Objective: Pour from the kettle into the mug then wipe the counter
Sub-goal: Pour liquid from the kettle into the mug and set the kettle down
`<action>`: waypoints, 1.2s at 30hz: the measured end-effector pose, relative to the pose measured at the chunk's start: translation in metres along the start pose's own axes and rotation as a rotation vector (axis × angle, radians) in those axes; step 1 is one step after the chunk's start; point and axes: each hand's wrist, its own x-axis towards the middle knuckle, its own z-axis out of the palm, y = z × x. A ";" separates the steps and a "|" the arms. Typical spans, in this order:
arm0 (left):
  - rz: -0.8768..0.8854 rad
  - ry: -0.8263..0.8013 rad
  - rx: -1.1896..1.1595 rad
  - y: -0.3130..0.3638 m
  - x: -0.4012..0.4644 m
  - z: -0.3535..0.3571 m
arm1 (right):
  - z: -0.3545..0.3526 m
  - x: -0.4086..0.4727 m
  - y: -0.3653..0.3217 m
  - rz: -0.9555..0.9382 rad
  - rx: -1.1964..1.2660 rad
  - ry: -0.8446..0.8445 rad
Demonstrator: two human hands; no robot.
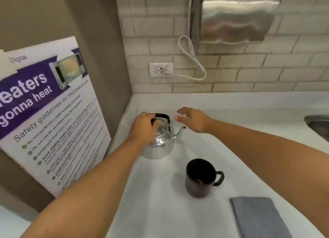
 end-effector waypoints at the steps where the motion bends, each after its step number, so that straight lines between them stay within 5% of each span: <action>1: 0.003 0.002 0.019 -0.003 0.003 0.003 | 0.004 0.014 0.001 0.021 0.026 -0.021; 10: 0.036 0.196 -0.017 -0.016 0.015 0.019 | 0.034 0.114 -0.026 0.172 0.103 -0.174; 27: 0.068 0.158 0.002 -0.018 0.011 0.016 | 0.052 0.096 -0.046 -0.196 0.103 0.069; 33: -0.015 0.596 -0.267 -0.007 0.010 -0.009 | 0.040 0.080 -0.054 -0.185 0.175 0.151; 36: -0.224 0.532 -0.439 0.004 0.023 -0.019 | 0.021 0.068 -0.072 -0.263 0.223 0.218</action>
